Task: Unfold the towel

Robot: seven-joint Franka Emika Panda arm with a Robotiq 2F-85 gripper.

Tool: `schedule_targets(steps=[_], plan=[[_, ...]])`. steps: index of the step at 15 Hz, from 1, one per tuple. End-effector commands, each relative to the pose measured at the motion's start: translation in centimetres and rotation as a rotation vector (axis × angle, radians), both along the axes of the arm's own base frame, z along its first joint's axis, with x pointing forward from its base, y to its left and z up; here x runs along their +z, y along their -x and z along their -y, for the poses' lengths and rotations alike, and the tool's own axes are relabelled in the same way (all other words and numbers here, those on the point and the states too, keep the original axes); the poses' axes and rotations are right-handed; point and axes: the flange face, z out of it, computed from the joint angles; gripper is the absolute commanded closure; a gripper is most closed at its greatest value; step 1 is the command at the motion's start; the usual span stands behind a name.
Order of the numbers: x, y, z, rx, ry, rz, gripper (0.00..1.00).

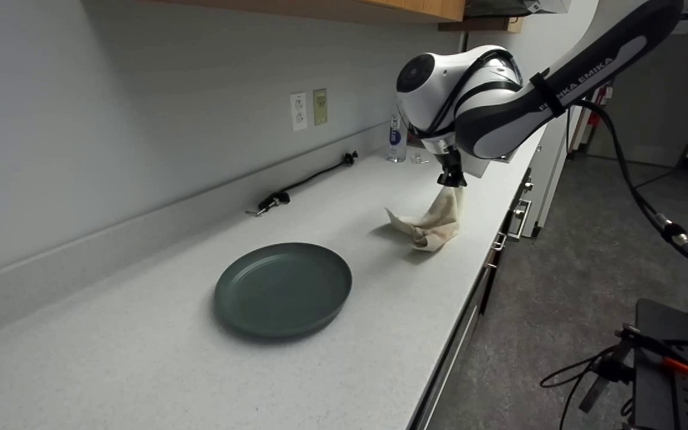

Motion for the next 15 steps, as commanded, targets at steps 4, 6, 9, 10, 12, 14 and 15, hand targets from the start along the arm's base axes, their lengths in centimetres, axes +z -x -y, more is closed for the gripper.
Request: schedule_targets(steps=[4, 6, 9, 10, 12, 14, 15], plan=[[1.2, -0.3, -0.8, 0.009, -0.077, 0.011, 0.11], [1.0, -0.9, -1.1, 0.044, -0.159, 0.035, 0.01], [0.5, -2.3, -0.7, 0.107, -0.286, 0.072, 0.00], [0.4, -2.6, -0.4, 0.116, -0.321, 0.080, 0.00], [-0.2, -3.2, 0.5, 0.121, -0.382, 0.078, 0.00], [-1.2, -3.6, 1.0, 0.124, -0.456, 0.069, 0.00], [-1.7, -4.0, 1.0, 0.121, -0.488, 0.068, 0.00]])
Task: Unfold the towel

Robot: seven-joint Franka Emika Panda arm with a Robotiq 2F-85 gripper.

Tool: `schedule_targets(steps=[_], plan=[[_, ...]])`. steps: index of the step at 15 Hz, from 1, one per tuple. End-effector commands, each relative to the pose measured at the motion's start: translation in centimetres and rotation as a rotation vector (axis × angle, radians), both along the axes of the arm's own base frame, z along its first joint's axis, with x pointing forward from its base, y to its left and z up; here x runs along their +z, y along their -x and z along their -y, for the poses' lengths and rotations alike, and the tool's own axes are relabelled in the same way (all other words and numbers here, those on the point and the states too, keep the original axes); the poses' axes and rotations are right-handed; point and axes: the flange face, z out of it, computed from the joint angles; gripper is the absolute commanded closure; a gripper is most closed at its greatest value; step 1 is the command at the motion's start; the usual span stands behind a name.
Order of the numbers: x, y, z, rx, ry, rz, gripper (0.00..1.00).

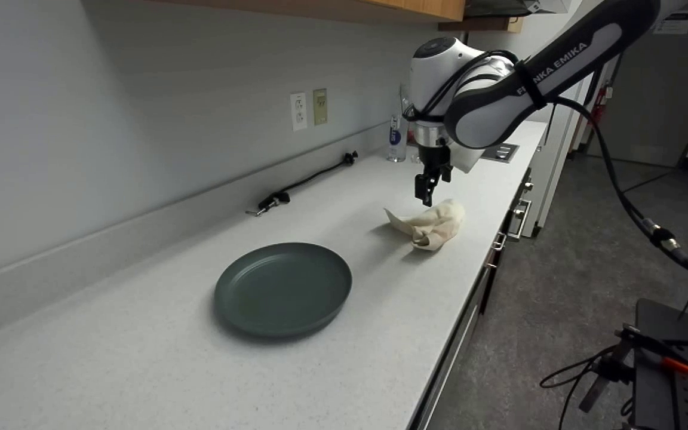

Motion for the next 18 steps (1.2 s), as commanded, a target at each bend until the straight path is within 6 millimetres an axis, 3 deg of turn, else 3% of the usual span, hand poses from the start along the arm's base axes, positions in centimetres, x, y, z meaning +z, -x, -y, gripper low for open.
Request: schedule_targets(steps=[1, 2, 9, 12, 18], plan=[[-1.5, -2.0, 0.5, 0.017, -0.118, -0.007, 0.08], [-1.8, -2.5, 0.4, 0.015, -0.144, -0.009, 0.26], [-2.8, -6.1, 0.2, 0.018, -0.218, -0.013, 0.81], [-3.5, -7.3, 0.2, 0.019, -0.241, -0.015, 0.99], [-5.4, -8.6, -1.2, 0.033, -0.344, -0.085, 1.00]])
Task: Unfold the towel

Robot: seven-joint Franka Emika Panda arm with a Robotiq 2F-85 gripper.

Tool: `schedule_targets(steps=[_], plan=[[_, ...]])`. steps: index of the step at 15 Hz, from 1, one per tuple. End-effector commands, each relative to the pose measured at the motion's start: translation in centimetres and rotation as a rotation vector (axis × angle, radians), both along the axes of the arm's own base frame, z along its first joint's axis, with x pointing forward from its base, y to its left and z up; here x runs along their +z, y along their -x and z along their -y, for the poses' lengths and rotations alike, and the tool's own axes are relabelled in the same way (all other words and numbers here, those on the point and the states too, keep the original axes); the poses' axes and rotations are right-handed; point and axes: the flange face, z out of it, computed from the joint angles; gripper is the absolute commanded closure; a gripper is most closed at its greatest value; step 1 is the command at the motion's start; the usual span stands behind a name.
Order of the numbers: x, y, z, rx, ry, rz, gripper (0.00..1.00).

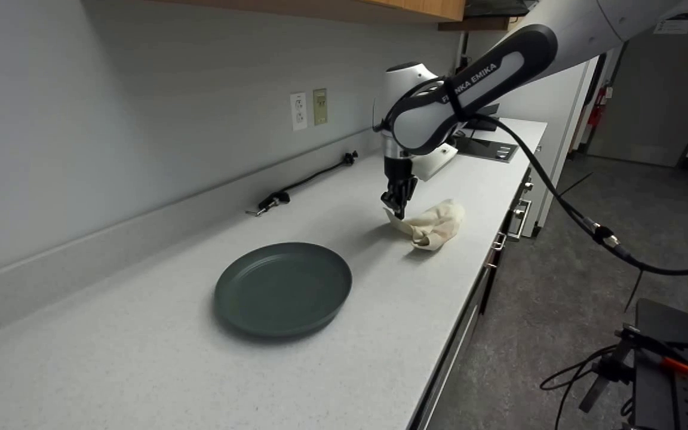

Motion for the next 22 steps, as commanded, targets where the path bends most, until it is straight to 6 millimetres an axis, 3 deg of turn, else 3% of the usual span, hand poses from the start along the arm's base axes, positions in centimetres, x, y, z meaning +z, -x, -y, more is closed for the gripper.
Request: schedule_targets(steps=[1, 12, 15, 22], plan=[[-0.8, -1.5, -0.5, 0.024, -0.081, -0.052, 1.00], [-3.6, -4.4, -2.4, 0.029, -0.061, -0.076, 1.00], [-3.3, -5.6, -4.3, 0.056, -0.030, -0.031, 1.00], [-1.3, -8.5, -11.3, 0.178, 0.159, 0.186, 1.00]])
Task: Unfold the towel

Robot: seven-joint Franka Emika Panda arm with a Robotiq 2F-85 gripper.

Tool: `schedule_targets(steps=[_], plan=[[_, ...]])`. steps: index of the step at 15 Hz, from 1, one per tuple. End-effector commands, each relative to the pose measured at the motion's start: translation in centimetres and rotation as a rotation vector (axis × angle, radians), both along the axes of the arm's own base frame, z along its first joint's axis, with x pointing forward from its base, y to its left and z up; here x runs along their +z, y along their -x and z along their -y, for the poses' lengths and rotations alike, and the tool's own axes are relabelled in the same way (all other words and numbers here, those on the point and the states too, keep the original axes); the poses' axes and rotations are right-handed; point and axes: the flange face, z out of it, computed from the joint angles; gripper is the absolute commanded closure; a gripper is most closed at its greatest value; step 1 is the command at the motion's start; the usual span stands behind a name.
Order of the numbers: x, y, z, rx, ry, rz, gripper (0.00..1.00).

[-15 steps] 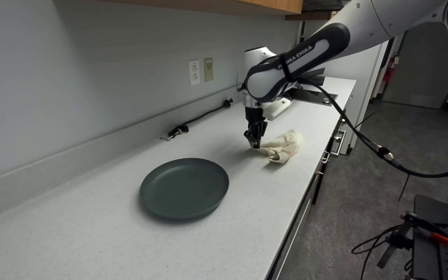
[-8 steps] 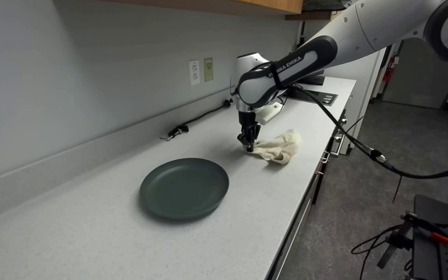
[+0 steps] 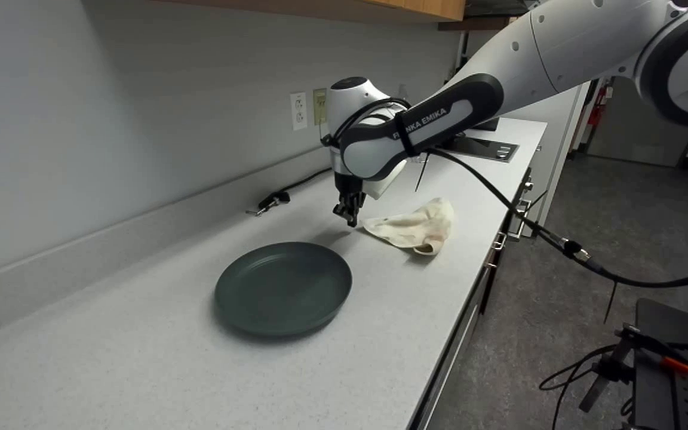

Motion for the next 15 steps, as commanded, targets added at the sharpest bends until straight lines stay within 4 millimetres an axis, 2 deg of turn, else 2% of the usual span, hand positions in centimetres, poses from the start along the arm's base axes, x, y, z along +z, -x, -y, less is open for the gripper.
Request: schedule_targets(steps=[1, 3, 7, 11, 15], plan=[[0.7, -1.8, -2.3, 0.021, 0.074, 0.113, 1.00], [1.2, -2.1, -2.3, 0.011, 0.094, 0.141, 1.00], [2.3, -1.9, 0.2, -0.010, 0.150, 0.147, 1.00], [3.0, -0.9, 2.9, -0.020, 0.188, 0.089, 1.00], [4.1, 0.3, 4.0, -0.027, 0.196, 0.024, 1.00]])
